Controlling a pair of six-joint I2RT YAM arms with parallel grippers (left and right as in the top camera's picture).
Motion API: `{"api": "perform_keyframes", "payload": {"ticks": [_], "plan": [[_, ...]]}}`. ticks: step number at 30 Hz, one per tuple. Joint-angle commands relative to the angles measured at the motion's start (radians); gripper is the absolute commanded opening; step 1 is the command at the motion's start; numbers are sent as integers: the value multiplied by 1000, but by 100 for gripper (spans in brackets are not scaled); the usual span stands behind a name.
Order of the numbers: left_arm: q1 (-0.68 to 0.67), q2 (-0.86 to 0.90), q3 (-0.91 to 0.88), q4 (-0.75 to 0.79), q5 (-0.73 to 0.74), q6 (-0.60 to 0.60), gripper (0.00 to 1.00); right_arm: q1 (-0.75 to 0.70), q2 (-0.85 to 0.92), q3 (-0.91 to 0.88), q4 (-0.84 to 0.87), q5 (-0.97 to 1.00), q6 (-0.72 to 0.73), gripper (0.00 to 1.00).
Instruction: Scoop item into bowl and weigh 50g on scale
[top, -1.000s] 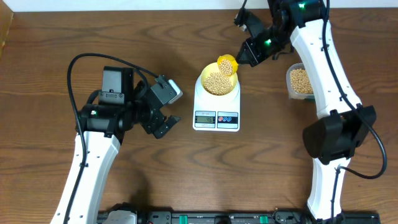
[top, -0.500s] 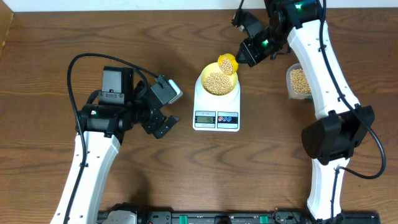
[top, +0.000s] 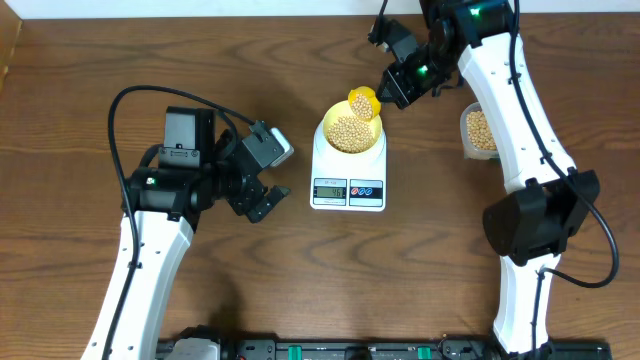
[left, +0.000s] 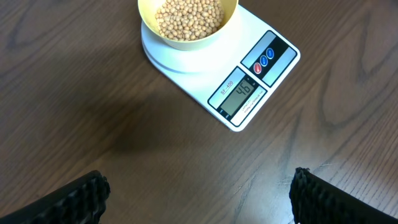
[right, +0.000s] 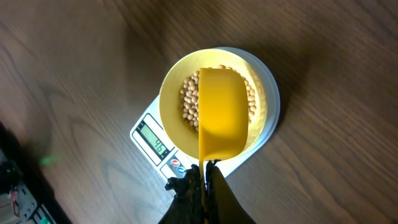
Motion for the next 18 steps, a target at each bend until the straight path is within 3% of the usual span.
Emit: {"api": "perform_keyframes", "payload": {"ticks": [1, 5, 14, 18], "plan": [[3, -1, -2, -3, 2, 13, 95, -6, -8, 26, 3, -34, -29, 1], [3, -1, -2, -3, 2, 13, 95, -21, -8, 26, 3, -98, -29, 1], [3, -1, -2, -3, 2, 13, 95, -13, -8, 26, -3, -40, -31, 1], [3, -1, -2, -3, 2, 13, 95, -30, -8, 26, -5, -84, 28, 1]]}}
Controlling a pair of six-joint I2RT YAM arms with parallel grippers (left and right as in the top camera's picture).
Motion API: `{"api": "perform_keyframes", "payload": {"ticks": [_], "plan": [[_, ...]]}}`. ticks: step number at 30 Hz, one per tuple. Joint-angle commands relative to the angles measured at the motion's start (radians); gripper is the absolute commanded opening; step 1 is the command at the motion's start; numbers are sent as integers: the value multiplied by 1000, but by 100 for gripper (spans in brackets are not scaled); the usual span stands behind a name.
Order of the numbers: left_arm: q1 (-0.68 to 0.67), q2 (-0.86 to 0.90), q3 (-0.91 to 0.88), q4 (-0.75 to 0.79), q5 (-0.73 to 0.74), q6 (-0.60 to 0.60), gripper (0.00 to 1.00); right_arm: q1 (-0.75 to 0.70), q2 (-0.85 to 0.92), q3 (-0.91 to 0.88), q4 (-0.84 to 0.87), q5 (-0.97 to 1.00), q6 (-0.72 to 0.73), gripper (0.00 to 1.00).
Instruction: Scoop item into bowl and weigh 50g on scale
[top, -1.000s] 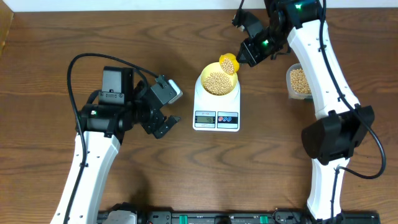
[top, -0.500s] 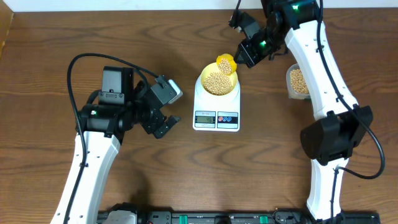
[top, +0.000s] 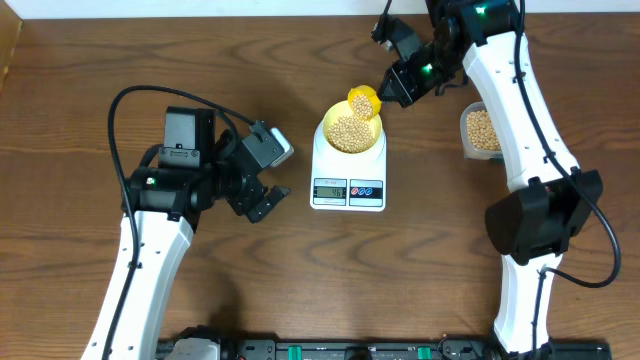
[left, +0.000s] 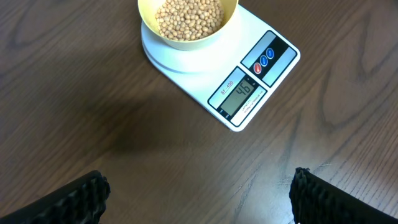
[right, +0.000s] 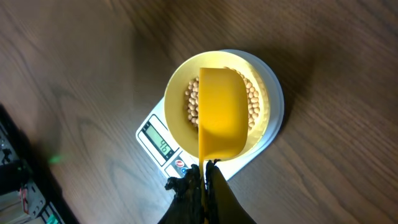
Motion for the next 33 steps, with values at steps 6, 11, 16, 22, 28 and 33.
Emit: {"api": "perform_keyframes", "payload": {"ticks": [6, 11, 16, 22, 28, 33], "plan": [[3, -1, -2, -3, 2, 13, 95, -78, -8, 26, -23, -182, 54, 1], [3, -1, -2, -3, 2, 13, 95, -122, -8, 26, -39, -261, 58, 1], [3, -1, -2, -3, 2, 13, 95, -166, -8, 26, -38, -359, 78, 1], [3, -1, -2, -3, 2, 13, 95, -222, -9, 26, -40, -452, 85, 1], [3, -1, -2, -3, 2, 13, 95, -290, -16, 26, -70, -486, 84, 1], [3, -1, -2, -3, 2, 13, 95, -340, -45, 26, -101, -483, 80, 1]]}}
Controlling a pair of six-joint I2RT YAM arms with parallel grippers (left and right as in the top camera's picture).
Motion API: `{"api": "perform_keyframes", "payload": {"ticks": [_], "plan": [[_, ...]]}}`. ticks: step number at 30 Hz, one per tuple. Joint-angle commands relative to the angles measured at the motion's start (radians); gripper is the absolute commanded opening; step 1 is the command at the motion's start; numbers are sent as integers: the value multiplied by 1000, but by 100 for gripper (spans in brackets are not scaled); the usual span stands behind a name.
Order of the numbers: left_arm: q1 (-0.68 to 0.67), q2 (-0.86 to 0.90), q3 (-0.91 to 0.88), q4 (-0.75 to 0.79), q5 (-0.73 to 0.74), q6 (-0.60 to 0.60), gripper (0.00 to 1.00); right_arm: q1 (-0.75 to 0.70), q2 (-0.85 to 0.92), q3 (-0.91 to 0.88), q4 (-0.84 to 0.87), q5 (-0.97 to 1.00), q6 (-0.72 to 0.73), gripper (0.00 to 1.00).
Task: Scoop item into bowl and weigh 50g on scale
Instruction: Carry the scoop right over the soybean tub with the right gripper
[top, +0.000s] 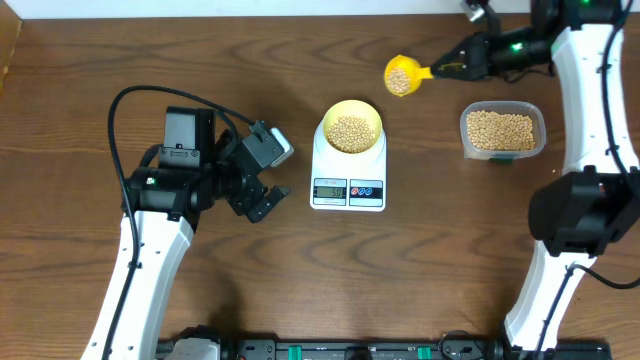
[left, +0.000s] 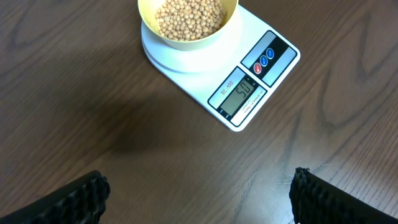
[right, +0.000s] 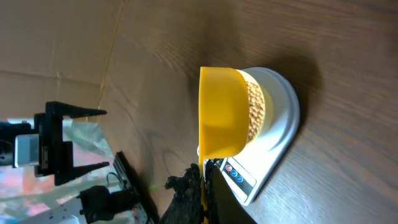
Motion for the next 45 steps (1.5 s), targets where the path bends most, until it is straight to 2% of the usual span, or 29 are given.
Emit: {"api": "perform_keyframes", "payload": {"ticks": [1, 8, 20, 45], "plan": [[3, -1, -2, -3, 2, 13, 95, -43, -53, 26, -21, -42, 2, 1], [3, -1, -2, -3, 2, 13, 95, -167, -103, 26, -86, -11, -13, 1], [3, -1, -2, -3, 2, 13, 95, -329, -108, 26, -162, 208, -12, 1], [3, -1, -2, -3, 2, 13, 95, -314, -104, -1, -115, 441, 111, 1]]}}
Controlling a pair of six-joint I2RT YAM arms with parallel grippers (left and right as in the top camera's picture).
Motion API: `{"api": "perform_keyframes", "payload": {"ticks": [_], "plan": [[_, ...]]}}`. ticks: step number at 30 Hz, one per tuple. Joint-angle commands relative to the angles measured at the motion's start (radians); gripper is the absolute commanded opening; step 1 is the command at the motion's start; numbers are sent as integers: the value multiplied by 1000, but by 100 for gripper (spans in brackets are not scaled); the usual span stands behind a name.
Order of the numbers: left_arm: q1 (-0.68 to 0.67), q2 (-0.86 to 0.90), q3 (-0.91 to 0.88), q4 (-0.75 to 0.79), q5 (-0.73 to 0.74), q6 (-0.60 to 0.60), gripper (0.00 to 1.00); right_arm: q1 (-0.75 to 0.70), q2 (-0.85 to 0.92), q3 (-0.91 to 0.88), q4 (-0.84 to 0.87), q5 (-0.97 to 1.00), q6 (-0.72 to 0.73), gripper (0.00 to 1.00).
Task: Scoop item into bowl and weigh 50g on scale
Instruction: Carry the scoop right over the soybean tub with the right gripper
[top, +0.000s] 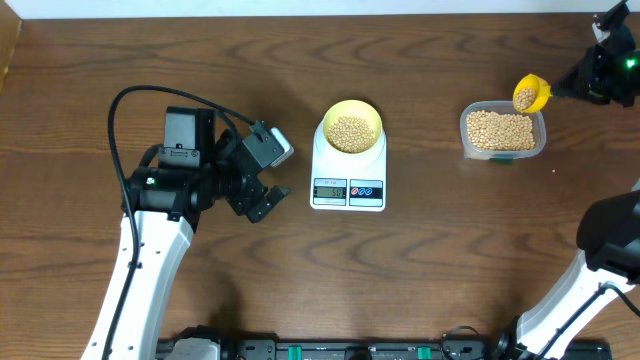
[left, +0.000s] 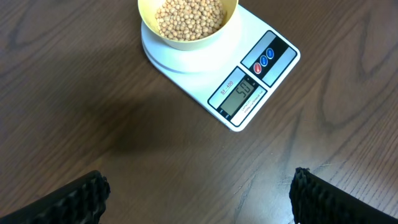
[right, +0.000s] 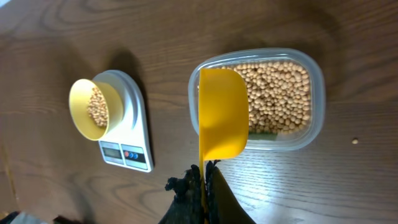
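A yellow bowl (top: 350, 129) of soybeans sits on the white scale (top: 347, 180), whose display (left: 240, 93) reads 50. My right gripper (right: 204, 177) is shut on the handle of a yellow scoop (top: 528, 94), which holds beans and hangs over the upper right part of the clear bean container (top: 502, 131). In the right wrist view the scoop (right: 222, 121) covers the container's (right: 292, 99) left side. My left gripper (left: 199, 193) is open over bare table, left of the scale and below it in the overhead view, nothing between its fingers (left: 320, 196).
The table's far edge runs along the top of the overhead view. A black cable (top: 150, 95) loops above the left arm. One stray bean (right: 354, 141) lies on the wood right of the container.
My right gripper has carried the scoop from the spot between scale and container to above the container's upper right part. The scale still reads 50. The left arm has not moved.
The scoop was tipped over the bowl with the scale reading 46, and stayed so at the second moment. Then the display read 50 and the scoop, still holding beans, was away to the upper right of the scale. Now it hangs over the container.
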Motion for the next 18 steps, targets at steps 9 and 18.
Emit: {"api": "perform_keyframes", "payload": {"ticks": [9, 18], "plan": [[3, -1, -2, -3, 2, 13, 95, 59, 5, -7, 8, 115, 38, 1], [3, -1, -2, -3, 2, 13, 95, 118, 33, -8, 24, 235, 72, 1]]}}
